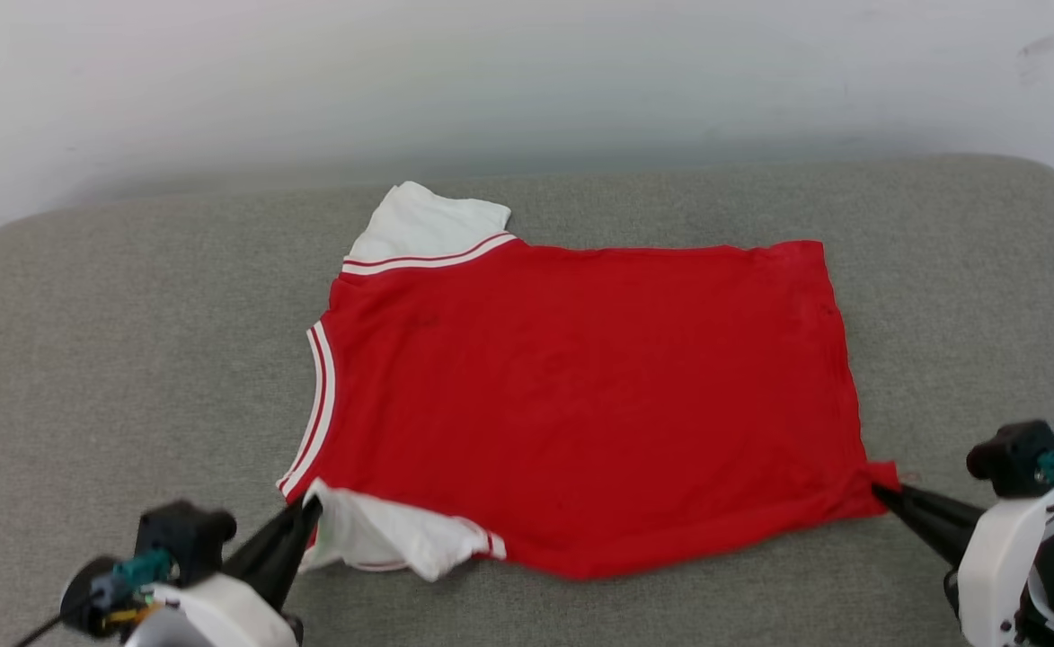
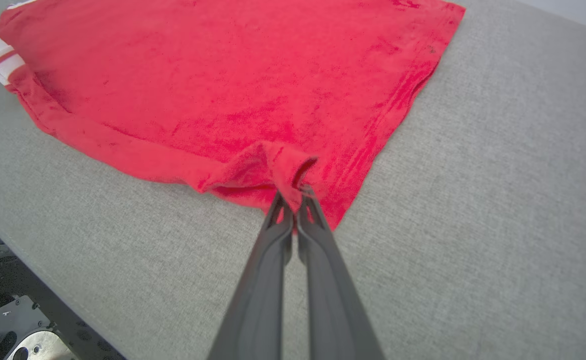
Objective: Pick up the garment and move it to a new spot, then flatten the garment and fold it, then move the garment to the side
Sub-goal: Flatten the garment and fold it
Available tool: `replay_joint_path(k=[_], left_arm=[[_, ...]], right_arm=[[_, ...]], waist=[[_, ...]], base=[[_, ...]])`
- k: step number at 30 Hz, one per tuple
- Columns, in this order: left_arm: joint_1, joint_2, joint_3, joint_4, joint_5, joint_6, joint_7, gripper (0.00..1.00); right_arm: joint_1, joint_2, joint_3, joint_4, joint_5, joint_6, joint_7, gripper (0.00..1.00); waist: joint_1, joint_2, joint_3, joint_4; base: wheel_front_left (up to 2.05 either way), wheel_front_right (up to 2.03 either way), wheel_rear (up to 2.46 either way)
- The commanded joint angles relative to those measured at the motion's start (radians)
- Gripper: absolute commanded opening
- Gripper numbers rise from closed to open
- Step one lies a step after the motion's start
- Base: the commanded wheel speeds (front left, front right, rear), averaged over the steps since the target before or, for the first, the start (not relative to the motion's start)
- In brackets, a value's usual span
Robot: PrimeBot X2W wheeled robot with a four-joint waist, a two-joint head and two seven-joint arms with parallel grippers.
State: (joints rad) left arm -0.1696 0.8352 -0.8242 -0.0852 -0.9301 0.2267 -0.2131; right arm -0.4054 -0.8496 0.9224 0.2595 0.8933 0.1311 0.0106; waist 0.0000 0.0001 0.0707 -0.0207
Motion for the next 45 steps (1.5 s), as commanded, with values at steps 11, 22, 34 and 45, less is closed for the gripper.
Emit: replay_joint_path(k=[11,22,34,45], left_arm=[[-0.281,-0.044,0.029,0.115,0.078,-0.078,0.060,0.00],[-0.524,-0.088,0.035,0.342,0.123,-0.176,0.111,0.00],[-0.619,-0.175,-0.010,0.631,0.131,-0.279,0.112,0.00],[-0.641,-0.222,-0.051,0.787,0.129,-0.330,0.096,1.00]], right_arm=[[-0.086,0.023,-0.115,-0.046,-0.035,-0.001,0.073,0.00],[-0.220,0.087,-0.117,0.022,-0.044,-0.001,0.136,0.00],[-0.329,0.148,-0.036,0.177,-0.040,-0.001,0.141,0.00],[-0.343,0.180,0.020,0.251,0.008,-0.001,0.081,1.00]], waist=[[0.0000,-0.0001,0.111,-0.031],[0.0000,-0.0001,0.242,-0.050],[0.0000,-0.0001,0.303,-0.065],[0.0000,-0.0001,0.240,-0.060]], base=[[0.00,0.00,0.00],[0.00,0.00,0.00],[0.00,0.00,0.00],[0.00,0.00,0.00]])
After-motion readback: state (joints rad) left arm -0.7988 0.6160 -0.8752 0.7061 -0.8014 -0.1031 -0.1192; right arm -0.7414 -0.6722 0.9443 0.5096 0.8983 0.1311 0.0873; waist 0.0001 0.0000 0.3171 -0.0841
